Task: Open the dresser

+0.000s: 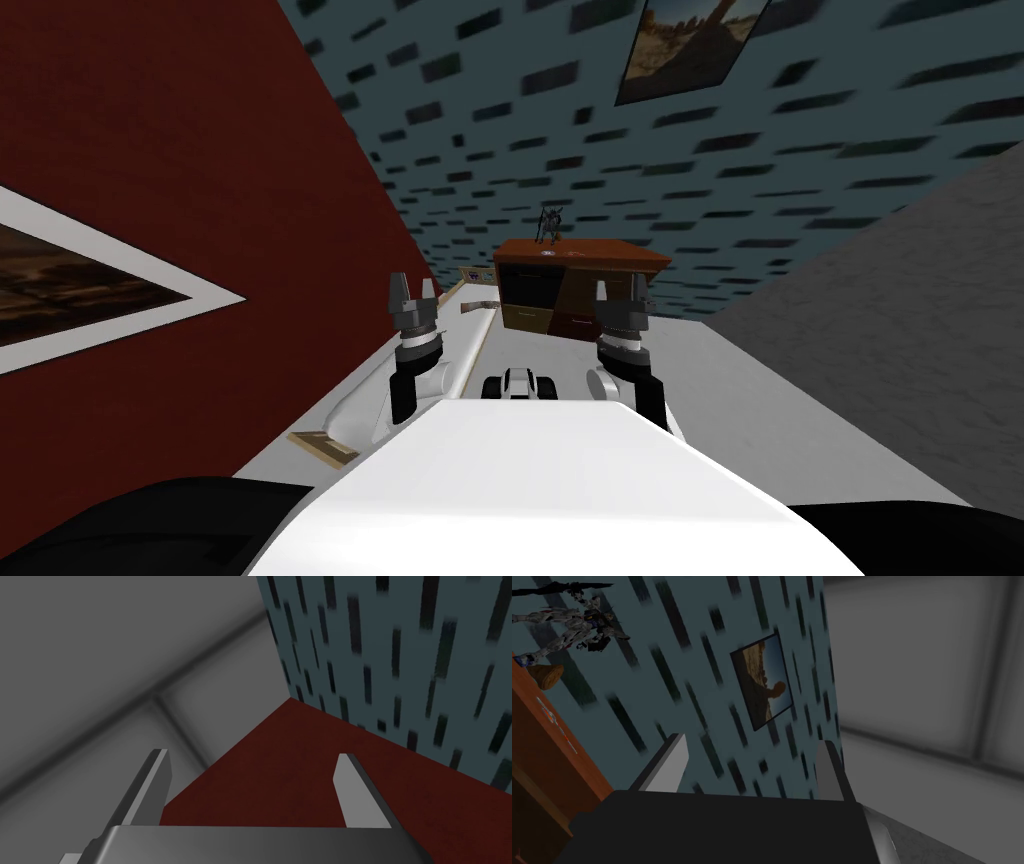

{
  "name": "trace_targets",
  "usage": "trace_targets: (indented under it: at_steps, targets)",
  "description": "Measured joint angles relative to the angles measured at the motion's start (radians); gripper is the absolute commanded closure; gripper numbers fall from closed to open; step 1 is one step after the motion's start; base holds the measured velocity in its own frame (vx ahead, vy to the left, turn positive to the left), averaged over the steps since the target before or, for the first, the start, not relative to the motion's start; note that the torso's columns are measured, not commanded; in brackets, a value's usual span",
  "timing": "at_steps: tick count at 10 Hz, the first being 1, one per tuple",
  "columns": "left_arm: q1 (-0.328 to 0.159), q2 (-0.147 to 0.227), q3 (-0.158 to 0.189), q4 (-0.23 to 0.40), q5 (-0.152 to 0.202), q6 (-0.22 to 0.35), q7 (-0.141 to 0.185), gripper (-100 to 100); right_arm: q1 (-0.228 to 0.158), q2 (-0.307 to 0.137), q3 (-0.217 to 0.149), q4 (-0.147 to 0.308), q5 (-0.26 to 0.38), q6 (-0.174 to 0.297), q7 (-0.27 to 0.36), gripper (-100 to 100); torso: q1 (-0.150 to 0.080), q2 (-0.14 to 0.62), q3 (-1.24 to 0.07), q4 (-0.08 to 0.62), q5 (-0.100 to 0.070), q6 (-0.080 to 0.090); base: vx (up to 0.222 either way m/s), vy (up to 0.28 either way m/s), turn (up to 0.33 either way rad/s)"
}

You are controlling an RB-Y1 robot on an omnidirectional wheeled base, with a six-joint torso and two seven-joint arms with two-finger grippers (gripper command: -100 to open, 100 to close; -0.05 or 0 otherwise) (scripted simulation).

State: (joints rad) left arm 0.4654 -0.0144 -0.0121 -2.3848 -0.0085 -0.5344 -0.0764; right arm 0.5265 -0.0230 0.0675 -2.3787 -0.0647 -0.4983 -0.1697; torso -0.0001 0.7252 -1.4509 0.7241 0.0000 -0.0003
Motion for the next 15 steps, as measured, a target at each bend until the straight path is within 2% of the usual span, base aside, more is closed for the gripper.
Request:
trace_targets:
  at_steps: [3,8,10,11,13,15]
  targets:
    - [0.0,0.0,0.0,0.0,0.0,0.0,0.0,0,0.006,-0.05,0.003,0.013,0.024,0.051,0.018,-100,0.0,0.013,-0.025,0.014,0.0,0.001,-0.01,-0.01,0.127]
    - [0.0,0.0,0.0,0.0,0.0,0.0,0.0,0,0.006,-0.118,-0.003,0.044,0.07,0.167,0.049,-100,0.0,0.013,-0.025,0.014,0.0,0.001,-0.012,-0.012,0.217]
    - [0.0,0.0,0.0,0.0,0.0,0.0,0.0,0,-0.003,-0.148,-0.003,0.056,0.103,0.249,0.073,-100,0.0,0.013,-0.025,0.014,0.0,0.0,-0.024,-0.018,0.438]
    - [0.0,0.0,0.0,0.0,0.0,0.0,0.0,0,-0.008,-0.174,-0.012,0.08,0.121,0.288,0.084,-100,0.0,0.013,-0.025,0.014,0.0,0.0,-0.019,-0.019,0.104]
    - [0.0,0.0,0.0,0.0,0.0,0.0,0.0,0,0.005,-0.197,-0.013,0.117,0.147,0.324,0.101,-100,0.001,0.013,-0.025,0.014,0.0,0.0,-0.015,-0.008,0.217]
    - [0.0,0.0,0.0,0.0,0.0,0.0,0.0,0,0.008,-0.205,-0.012,0.116,0.16,0.371,0.112,-100,0.0,0.012,-0.025,0.014,0.0,0.001,-0.006,-0.002,0.143]
